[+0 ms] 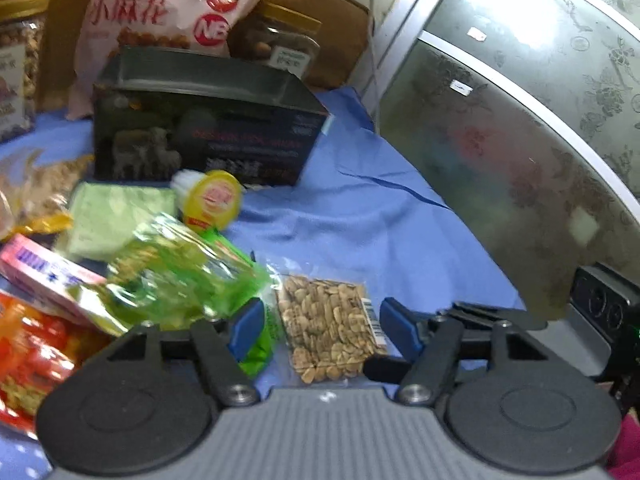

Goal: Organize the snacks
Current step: 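Grasp the clear pistachio bag with the left tool and lift it, then carry the pistachio bag over the black tin box and open the left tool, then grasp the clear snack-bar packet with the left tool, then lower the snack-bar packet into the tin box and open the left tool, then grasp the yellow-lidded jelly cup with the left tool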

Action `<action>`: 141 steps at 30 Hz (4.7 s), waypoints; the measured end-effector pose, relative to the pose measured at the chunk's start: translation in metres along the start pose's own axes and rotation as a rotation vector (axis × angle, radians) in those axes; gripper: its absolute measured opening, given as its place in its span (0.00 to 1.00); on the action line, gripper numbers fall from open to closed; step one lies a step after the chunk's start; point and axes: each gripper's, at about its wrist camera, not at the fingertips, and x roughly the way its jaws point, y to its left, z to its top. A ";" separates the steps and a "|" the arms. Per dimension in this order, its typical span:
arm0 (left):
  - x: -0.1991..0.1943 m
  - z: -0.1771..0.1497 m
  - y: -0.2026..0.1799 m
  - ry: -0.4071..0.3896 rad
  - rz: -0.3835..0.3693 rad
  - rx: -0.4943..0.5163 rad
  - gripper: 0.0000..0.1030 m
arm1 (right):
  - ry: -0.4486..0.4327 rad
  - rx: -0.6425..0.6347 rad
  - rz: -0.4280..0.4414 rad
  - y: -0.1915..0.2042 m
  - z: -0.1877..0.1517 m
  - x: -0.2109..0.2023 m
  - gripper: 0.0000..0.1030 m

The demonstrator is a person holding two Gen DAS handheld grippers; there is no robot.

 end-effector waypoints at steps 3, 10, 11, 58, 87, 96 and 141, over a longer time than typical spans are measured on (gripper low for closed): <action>0.010 -0.006 -0.003 0.032 -0.031 -0.023 0.65 | 0.016 -0.129 0.019 0.020 -0.007 0.008 0.94; 0.006 -0.004 0.007 0.015 -0.233 -0.164 0.64 | 0.030 -0.261 -0.085 0.041 -0.014 0.021 0.92; 0.007 -0.003 0.006 0.019 -0.268 -0.185 0.64 | 0.021 -0.249 -0.084 0.039 -0.015 0.019 0.88; -0.135 0.029 0.146 -0.313 0.197 -0.362 0.47 | -0.079 -0.178 0.046 0.087 0.068 0.097 0.44; -0.129 0.043 0.138 -0.425 0.001 -0.475 0.40 | -0.147 0.050 0.111 0.105 0.121 0.099 0.10; -0.070 0.129 0.092 -0.409 -0.039 -0.288 0.40 | -0.322 0.070 -0.044 0.048 0.143 0.074 0.07; -0.089 0.036 0.095 -0.278 -0.083 -0.366 0.74 | -0.138 -0.121 -0.013 0.075 0.062 0.071 0.25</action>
